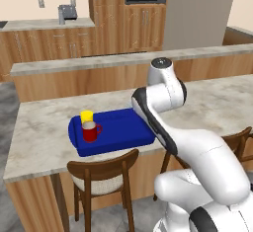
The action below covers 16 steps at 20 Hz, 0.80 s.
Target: There is a tray on the dining counter. Grab the cup, mug, and pitcher and place them on the tray. The pitcher may be placed next to the tray if it cannot fit the tray.
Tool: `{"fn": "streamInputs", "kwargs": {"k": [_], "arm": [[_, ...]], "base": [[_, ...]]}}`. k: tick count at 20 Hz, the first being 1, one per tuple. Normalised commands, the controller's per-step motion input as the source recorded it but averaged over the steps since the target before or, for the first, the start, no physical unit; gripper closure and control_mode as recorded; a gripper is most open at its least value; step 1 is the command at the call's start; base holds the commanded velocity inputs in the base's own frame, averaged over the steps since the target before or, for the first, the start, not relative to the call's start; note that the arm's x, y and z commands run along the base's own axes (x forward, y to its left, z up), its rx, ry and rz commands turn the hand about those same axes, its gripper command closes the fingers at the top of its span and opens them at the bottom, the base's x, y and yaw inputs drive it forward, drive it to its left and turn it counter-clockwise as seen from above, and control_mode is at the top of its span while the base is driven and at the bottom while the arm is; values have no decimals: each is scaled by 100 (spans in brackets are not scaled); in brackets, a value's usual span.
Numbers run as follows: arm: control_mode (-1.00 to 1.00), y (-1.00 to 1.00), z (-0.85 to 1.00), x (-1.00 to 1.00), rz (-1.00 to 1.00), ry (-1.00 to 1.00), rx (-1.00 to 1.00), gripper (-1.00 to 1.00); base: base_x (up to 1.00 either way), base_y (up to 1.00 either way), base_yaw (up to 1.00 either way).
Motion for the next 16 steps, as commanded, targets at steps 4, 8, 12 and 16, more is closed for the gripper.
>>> {"fn": "streamInputs", "kwargs": {"k": [4,8,12,16], "arm": [[-100,16,21,-52,17,-2,0,-100],[-100,6,17,-59,13,-8,2,-100],[-100,0,22,-34,1,-13,18,-100],[-100,-22,26,-26,0,-6,13,-100]], "base": [[0,0,0],[0,0,0],[0,0,0],[0,0,0]]}}
